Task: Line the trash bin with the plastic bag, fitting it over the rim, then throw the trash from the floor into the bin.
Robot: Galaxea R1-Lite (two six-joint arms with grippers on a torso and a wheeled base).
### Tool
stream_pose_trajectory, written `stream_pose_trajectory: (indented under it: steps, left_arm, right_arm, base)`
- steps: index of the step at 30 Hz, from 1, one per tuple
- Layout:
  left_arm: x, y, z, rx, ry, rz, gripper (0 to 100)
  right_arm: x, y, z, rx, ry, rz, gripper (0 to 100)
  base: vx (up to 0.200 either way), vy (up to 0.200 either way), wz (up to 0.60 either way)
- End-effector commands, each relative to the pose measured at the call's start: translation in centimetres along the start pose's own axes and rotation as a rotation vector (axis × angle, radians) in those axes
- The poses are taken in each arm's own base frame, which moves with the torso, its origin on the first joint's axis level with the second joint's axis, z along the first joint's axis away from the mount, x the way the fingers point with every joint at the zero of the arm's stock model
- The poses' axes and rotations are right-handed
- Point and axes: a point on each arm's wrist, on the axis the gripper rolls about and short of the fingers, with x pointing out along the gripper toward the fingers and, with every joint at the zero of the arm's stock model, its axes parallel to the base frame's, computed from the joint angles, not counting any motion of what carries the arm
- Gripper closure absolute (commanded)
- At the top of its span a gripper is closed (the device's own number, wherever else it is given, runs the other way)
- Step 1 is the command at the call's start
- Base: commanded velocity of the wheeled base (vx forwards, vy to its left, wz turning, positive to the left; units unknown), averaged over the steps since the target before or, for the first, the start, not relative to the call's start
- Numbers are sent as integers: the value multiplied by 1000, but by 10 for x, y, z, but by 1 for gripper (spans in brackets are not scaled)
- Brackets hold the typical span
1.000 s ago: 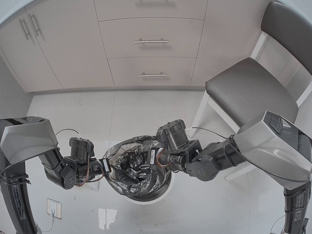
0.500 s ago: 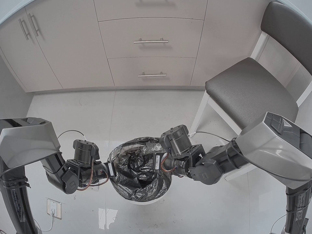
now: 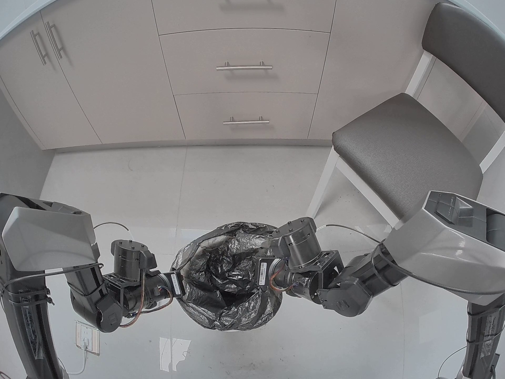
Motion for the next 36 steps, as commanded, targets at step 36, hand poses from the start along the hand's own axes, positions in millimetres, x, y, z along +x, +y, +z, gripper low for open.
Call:
stream_pose_trajectory:
  steps: [36]
  left_arm:
    - [-21,-2,-22,17,26,-22,100]
  right_arm:
    - [-14,-2,-27,-86,46,-67,100]
  base:
    - [0,0,0]
